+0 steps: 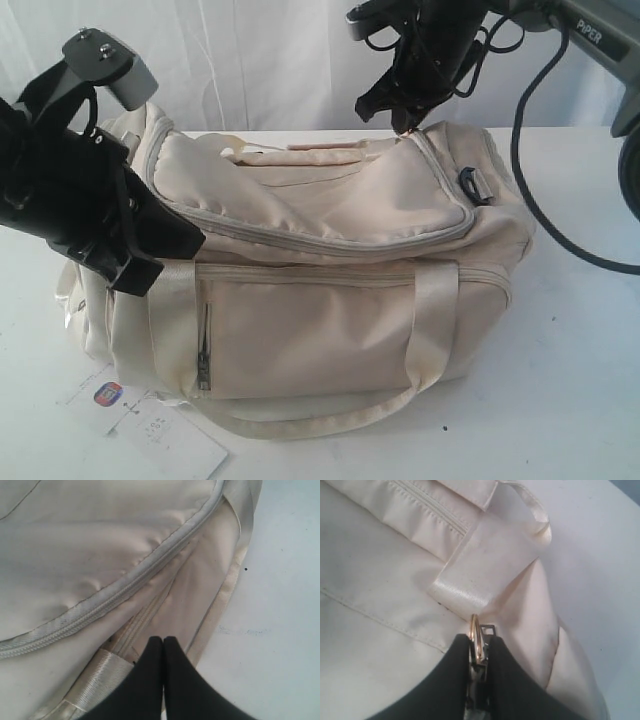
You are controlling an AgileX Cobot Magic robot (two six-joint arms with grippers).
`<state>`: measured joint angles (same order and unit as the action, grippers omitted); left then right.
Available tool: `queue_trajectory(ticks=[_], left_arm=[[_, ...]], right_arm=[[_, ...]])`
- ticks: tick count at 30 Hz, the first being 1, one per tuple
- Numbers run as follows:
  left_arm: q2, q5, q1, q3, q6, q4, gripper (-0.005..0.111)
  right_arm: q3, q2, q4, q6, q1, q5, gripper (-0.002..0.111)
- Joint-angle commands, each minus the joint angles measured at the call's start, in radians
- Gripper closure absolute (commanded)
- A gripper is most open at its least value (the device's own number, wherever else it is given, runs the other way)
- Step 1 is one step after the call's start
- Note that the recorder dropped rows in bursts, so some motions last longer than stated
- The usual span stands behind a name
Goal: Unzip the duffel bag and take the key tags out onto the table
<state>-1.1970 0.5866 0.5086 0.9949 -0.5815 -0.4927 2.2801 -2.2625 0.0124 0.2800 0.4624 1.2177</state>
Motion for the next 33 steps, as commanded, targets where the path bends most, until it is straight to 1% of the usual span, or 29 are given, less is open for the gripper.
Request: queue_trajectory(ticks=[1,13,22,33], left_arm=[[0.003,0.020,0.005,-0.007,0.001,-0.016,0.107],[0.003,0.020,0.005,-0.007,0.001,-0.016,0.107],[0.003,0.020,0.005,-0.007,0.001,-0.016,0.107],[0.003,0.020,0.005,-0.007,0.001,-0.016,0.107]], right_arm=[[0.002,0.030,0.002,-0.016,-0.001,0.003,0.099],[-0.005,0.075,0.002,-0.052,-0.001,0.003,0.099],[-0.131,0.129,0.002,-0.057,-0.001,0.003,0.099],[-0.217,0.195,0.002,-0.057,-0.001,0.003,0.099]])
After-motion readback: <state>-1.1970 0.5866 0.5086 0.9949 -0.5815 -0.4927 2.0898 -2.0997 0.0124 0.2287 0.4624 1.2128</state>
